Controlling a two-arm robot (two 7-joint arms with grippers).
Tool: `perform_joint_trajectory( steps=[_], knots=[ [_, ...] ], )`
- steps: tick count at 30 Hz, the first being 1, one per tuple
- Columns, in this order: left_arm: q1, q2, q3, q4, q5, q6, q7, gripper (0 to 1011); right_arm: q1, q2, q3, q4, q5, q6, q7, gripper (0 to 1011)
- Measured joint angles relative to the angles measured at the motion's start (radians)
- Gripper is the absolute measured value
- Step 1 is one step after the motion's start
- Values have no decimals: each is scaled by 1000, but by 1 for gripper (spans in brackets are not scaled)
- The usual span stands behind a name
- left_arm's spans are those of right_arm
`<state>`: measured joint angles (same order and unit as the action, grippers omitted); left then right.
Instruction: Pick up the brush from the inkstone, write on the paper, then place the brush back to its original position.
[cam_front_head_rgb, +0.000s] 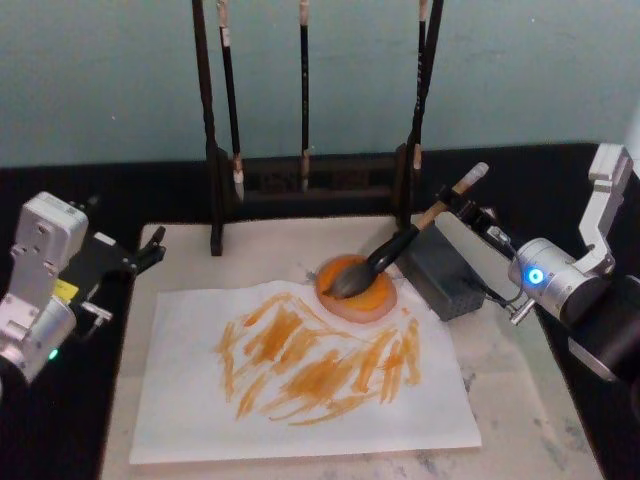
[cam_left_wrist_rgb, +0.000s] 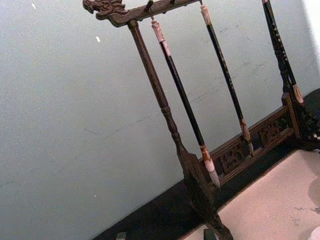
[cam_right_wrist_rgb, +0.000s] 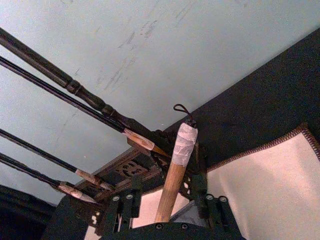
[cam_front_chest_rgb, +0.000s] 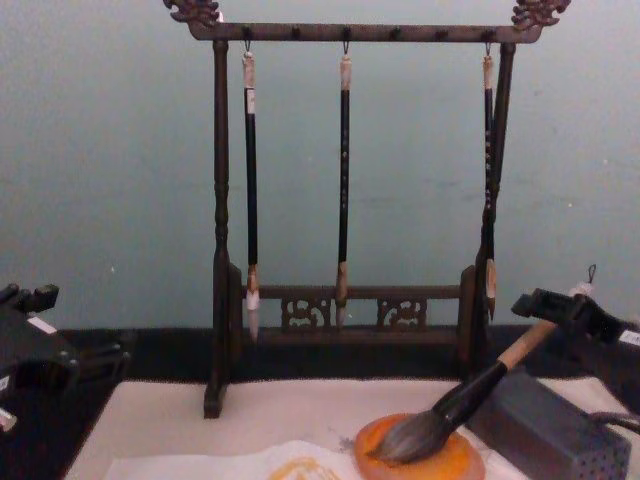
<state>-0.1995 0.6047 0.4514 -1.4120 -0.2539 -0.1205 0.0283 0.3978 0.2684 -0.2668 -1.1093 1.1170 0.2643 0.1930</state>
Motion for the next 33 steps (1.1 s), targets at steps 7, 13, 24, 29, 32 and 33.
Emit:
perform_joint_trajectory(
  steps=[7, 13, 24, 29, 32, 33],
  knots=[
    [0, 0, 0, 0, 0, 0, 0, 1001, 0, 0, 1, -1, 0, 1, 0, 444],
    [0, 0, 0, 0, 0, 0, 0, 1001, 0, 0, 1, -1, 0, 1, 0, 267],
    [0, 0, 0, 0, 0, 0, 0, 1001, 0, 0, 1, -1, 0, 1, 0, 178],
    [0, 0, 0, 0, 0, 0, 0, 1001, 0, 0, 1, -1, 0, 1, 0, 178],
    [0, 0, 0, 0, 0, 0, 0, 1001, 0, 0, 1, 0, 0, 1, 0, 178],
    [0, 0, 0, 0, 0, 0, 0, 1001, 0, 0, 1, 0, 0, 1, 0, 178]
  ],
)
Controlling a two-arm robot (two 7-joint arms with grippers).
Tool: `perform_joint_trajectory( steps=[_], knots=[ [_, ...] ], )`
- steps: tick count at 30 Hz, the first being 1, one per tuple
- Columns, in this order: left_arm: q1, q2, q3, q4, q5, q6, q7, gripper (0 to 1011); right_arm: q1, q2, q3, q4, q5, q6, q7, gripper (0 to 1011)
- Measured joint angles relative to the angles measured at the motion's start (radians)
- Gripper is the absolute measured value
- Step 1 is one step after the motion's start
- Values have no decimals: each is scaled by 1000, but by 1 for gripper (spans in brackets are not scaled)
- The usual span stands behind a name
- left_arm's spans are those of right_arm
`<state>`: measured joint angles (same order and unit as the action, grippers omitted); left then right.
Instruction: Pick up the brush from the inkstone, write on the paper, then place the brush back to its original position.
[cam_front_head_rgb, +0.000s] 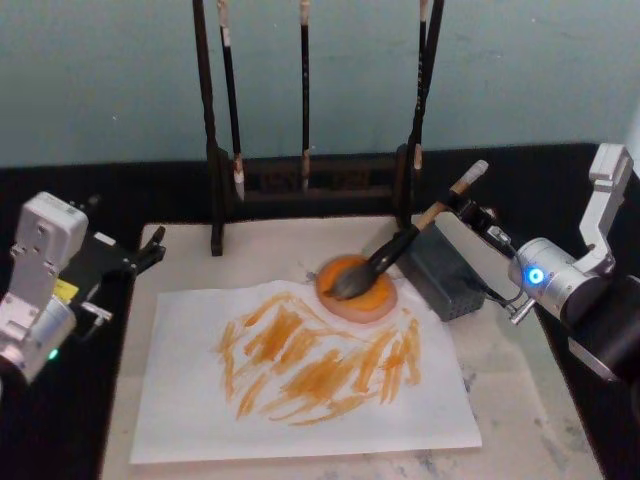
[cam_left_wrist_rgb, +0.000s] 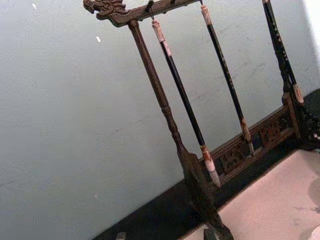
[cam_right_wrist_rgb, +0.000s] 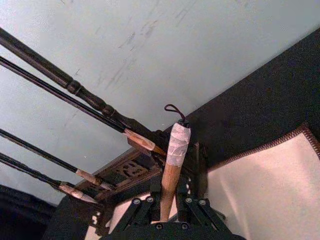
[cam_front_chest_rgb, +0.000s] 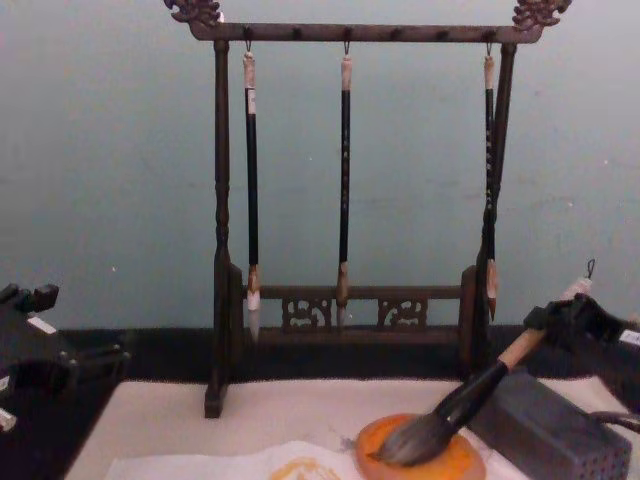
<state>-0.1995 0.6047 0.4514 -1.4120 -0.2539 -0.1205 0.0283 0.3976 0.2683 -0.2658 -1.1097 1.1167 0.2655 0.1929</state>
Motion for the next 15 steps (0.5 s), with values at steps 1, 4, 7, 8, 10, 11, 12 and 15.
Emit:
perform_joint_trajectory(
  steps=[1, 4, 7, 8, 10, 11, 12, 15],
  knots=[
    [0, 0, 0, 0, 0, 0, 0, 1001, -1, 1, -2, -2, 1, -2, 0, 178],
    [0, 0, 0, 0, 0, 0, 0, 1000, -5, 5, -5, -14, 6, -6, 2, 178],
    [0, 0, 0, 0, 0, 0, 0, 1001, -11, 11, -9, -36, 15, -12, 6, 177],
    [0, 0, 0, 0, 0, 0, 0, 1001, -13, 13, -10, -43, 17, -14, 6, 177],
    [0, 0, 0, 0, 0, 0, 0, 1001, -21, 21, -14, -71, 24, -24, 8, 176],
    [0, 0, 0, 0, 0, 0, 0, 1001, -23, 23, -15, -80, 26, -27, 9, 175],
    [0, 0, 0, 0, 0, 0, 0, 1001, -26, 25, -16, -88, 27, -29, 10, 175],
    [0, 0, 0, 0, 0, 0, 0, 1001, -38, 34, -20, -123, 33, -38, 12, 175]
  ],
)
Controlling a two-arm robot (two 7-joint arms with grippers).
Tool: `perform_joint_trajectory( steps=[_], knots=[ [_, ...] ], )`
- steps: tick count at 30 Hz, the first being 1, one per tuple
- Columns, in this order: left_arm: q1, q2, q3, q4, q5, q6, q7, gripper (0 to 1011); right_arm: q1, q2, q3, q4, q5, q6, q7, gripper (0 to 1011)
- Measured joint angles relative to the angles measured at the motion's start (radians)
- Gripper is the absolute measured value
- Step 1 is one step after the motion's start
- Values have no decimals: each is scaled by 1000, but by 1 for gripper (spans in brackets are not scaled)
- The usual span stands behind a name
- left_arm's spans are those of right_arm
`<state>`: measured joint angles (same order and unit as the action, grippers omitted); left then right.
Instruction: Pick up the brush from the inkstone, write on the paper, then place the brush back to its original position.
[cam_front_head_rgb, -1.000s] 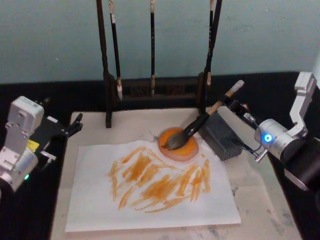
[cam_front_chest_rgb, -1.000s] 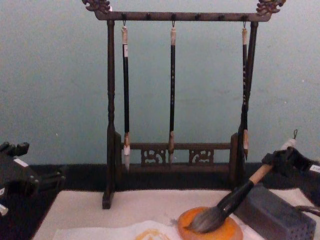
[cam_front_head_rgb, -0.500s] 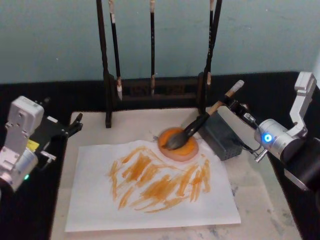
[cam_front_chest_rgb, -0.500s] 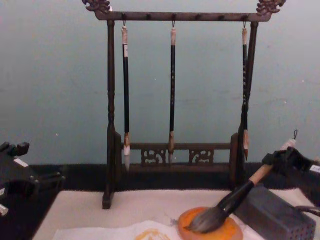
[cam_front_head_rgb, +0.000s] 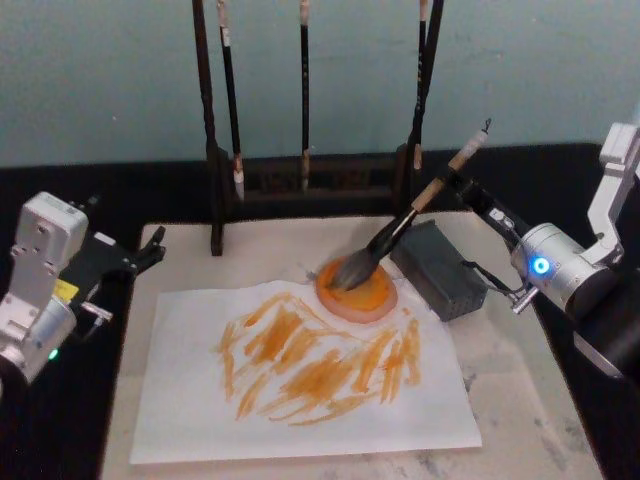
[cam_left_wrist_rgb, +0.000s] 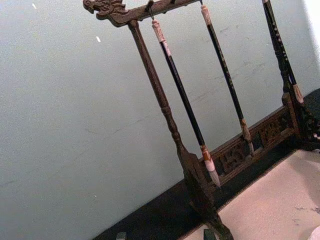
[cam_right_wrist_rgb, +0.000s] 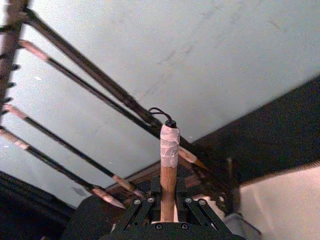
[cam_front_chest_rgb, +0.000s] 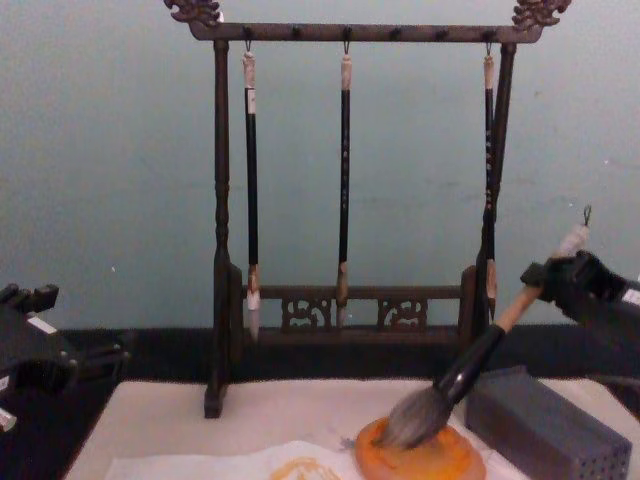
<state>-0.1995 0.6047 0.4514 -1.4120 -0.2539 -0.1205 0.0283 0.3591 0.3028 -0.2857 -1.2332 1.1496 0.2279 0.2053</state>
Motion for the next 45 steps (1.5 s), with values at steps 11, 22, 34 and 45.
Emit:
perform_joint_trajectory(
  steps=[11, 22, 34, 45],
  knots=[
    [0, 0, 0, 0, 0, 0, 0, 1001, -33, 42, -48, -119, -29, -48, 8, 175],
    [0, 0, 0, 0, 0, 0, 0, 1001, -29, 75, -132, -199, -116, -97, 48, 175],
    [0, 0, 0, 0, 0, 0, 0, 1001, 14, 64, -226, -208, -269, -128, 105, 175],
    [0, 0, 0, 0, 0, 0, 0, 1001, 38, 34, -280, -204, -373, -146, 143, 175]
  ],
)
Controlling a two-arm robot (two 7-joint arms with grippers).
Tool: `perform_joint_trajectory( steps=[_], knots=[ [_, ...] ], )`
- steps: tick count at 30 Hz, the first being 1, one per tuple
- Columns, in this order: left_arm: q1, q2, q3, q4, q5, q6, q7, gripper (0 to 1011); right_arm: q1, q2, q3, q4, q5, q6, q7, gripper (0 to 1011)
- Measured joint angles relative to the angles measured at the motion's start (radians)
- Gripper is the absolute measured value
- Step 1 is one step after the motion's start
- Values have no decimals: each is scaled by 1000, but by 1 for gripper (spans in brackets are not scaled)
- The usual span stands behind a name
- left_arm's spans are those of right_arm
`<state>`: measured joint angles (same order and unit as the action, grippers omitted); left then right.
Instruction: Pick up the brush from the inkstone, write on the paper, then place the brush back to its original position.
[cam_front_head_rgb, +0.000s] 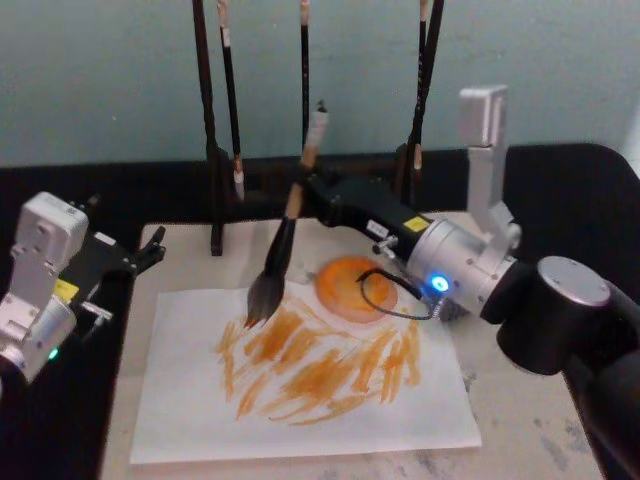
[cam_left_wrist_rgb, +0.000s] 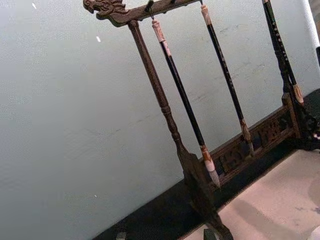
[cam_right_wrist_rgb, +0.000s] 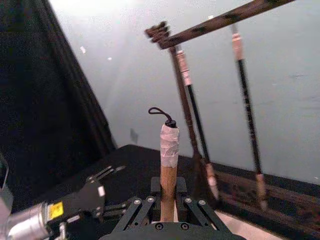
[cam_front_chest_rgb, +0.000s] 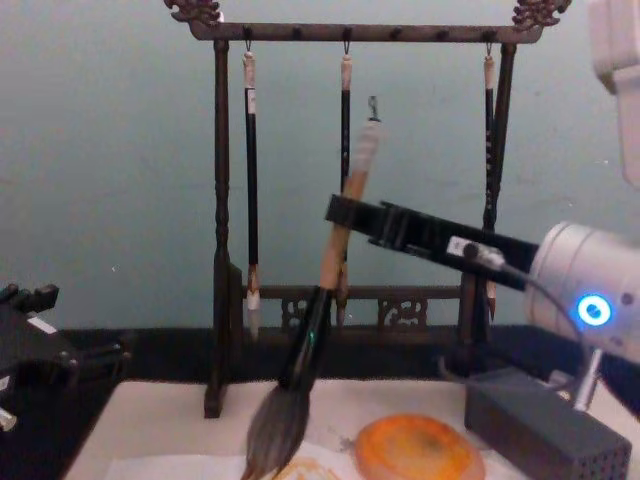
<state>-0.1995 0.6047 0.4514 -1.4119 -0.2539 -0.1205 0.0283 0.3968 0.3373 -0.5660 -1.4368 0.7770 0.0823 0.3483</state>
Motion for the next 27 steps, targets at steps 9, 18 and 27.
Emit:
perform_joint_trajectory(
  steps=[9, 18, 27],
  knots=[
    [0, 0, 0, 0, 0, 0, 0, 1001, 5, -12, -34, -1, -66, -4, 43, 175],
    [0, 0, 0, 0, 0, 0, 0, 1001, 1, -14, -50, -14, -108, -9, 98, 175],
    [0, 0, 0, 0, 0, 0, 0, 1001, -7, -28, -57, -14, -138, -6, 126, 175]
  ],
)
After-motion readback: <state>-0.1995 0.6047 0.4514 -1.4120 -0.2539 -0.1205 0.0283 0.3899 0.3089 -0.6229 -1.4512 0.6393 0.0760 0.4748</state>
